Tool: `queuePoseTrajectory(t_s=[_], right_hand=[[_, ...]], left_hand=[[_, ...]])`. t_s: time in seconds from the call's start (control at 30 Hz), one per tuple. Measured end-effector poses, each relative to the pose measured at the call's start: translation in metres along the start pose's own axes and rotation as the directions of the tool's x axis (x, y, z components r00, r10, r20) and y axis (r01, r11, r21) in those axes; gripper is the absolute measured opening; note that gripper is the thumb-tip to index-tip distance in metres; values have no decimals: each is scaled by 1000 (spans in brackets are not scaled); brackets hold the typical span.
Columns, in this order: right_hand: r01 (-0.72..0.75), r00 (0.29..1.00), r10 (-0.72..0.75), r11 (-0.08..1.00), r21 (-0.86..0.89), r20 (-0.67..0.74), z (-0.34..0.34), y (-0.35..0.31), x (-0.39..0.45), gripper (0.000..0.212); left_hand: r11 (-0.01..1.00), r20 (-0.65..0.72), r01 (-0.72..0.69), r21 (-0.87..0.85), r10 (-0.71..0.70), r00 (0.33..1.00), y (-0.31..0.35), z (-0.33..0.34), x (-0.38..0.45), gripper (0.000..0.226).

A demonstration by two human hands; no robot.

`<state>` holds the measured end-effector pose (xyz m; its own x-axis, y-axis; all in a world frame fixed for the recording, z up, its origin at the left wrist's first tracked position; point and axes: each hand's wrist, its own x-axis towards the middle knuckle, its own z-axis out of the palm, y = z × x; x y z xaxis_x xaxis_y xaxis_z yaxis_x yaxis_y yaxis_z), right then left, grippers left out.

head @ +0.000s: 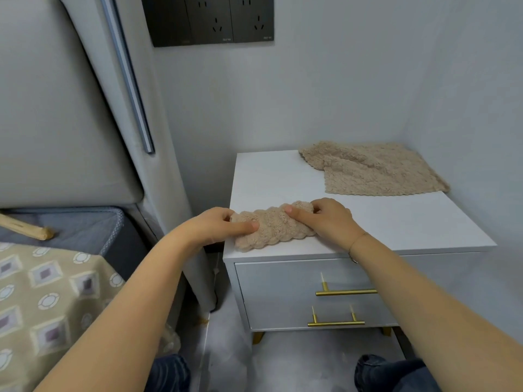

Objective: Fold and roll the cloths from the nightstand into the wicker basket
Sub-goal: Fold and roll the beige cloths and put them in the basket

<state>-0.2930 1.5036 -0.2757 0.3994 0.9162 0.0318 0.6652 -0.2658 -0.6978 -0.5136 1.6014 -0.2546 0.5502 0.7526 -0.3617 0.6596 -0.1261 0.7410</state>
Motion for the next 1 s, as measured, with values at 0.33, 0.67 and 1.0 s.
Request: queuePoseTrajectory(t_s=[0.33,0.67,1.0], right_hand=[[-157,981,192,699,697,27,-63,9,-56,79],[-36,885,460,218,975,-70,-120,13,-185,27],[272,666,647,251,929,-370,-171,16,-312,32]], left_hand=[[913,110,-96,-397,152,982,60,43,-40,39],[783,72,-182,-595,277,958,104,150,-111,17],[764,210,-318,-562,503,838,170,238,-201,19]])
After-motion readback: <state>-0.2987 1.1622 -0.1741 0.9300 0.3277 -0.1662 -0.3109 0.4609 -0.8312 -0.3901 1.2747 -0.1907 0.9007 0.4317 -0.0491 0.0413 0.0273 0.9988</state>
